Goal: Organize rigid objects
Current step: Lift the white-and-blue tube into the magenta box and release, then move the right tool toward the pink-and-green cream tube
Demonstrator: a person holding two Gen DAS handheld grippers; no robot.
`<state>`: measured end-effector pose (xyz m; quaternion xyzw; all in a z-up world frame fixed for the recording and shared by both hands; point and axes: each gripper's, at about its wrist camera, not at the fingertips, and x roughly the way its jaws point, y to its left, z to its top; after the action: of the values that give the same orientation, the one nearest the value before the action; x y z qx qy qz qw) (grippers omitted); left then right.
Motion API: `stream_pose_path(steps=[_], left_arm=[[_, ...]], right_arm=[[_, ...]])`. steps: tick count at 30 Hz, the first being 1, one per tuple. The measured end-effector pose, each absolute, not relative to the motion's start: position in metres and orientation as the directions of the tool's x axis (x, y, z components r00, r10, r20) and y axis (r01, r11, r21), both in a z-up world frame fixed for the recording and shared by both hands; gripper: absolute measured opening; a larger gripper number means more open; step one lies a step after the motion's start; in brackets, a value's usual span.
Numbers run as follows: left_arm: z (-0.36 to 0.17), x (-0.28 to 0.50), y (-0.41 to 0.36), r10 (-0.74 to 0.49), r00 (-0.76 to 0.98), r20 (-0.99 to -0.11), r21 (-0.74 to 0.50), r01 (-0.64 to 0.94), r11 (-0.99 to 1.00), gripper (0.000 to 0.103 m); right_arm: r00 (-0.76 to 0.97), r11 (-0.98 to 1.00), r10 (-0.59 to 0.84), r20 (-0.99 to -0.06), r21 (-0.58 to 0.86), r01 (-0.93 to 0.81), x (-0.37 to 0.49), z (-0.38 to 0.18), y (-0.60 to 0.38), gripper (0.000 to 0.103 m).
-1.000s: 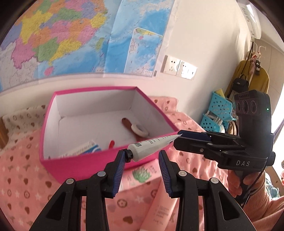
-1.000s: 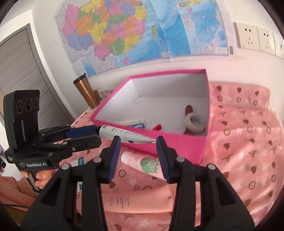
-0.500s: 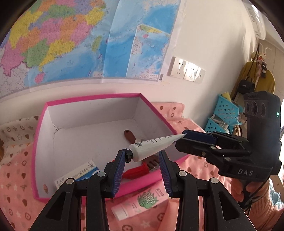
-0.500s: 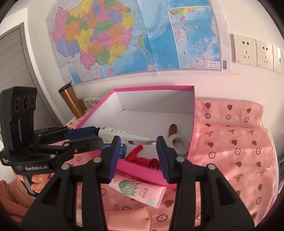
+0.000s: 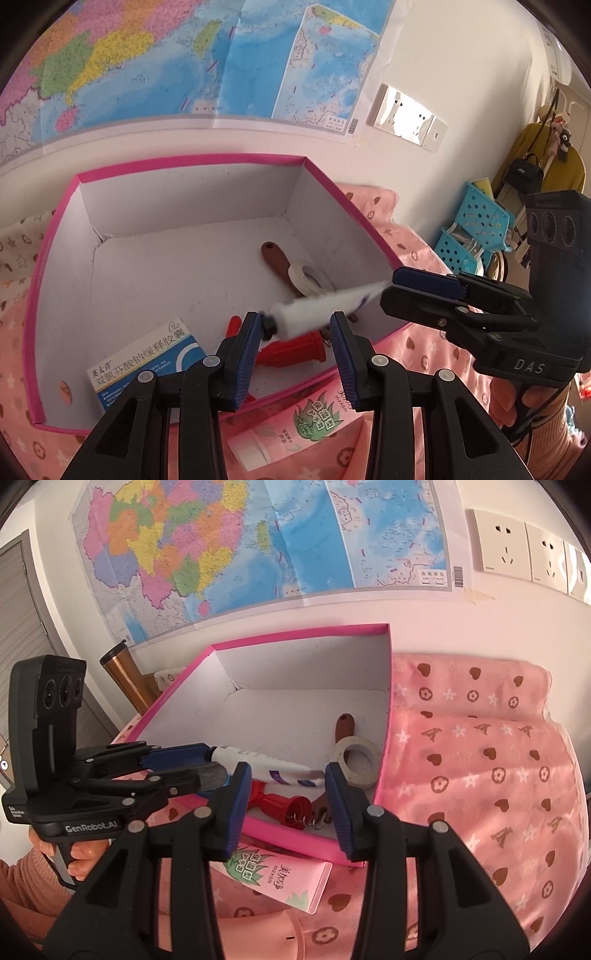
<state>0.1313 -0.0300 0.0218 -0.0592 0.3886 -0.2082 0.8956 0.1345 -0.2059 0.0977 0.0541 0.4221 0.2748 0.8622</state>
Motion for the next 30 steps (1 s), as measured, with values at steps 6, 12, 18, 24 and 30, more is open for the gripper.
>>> stream_pose_path(steps=[6,12,18,24,30], left_arm=[[0.028,0.119,-0.025,-0.395,0.648,-0.651,-0.239,0.319,0.917,0.038],[0.04,0.09,-0.011,-0.394,0.692,-0.604,-0.23,0.322,0.918,0.039],[0.047,0.06,0.006,-0.401,0.719,-0.568,-0.246,0.317,0.916,0.041],[0.036,0.04,0.02,-0.382,0.716,-0.584,-0.259,0.282,0.924,0.041],[0.014,0.033,0.026,-0.382,0.682,-0.623,-0.293,0.249,0.923,0.041]], right_arm=[[0.508,0.846,0.52,-0.686,0.332,-0.417,0.126,0.102,-0.213,0.044],[0.517,0.837,0.541,-0.664,0.359,-0.414,0.111,0.106,-0.224,0.044],[0.506,0.821,0.564,-0.653,0.377,-0.428,0.091,0.106,-0.231,0.044],[0.471,0.811,0.577,-0.668,0.397,-0.431,0.075,0.096,-0.231,0.044],[0.417,0.805,0.585,-0.696,0.436,-0.402,0.065,0.069,-0.229,0.044]])
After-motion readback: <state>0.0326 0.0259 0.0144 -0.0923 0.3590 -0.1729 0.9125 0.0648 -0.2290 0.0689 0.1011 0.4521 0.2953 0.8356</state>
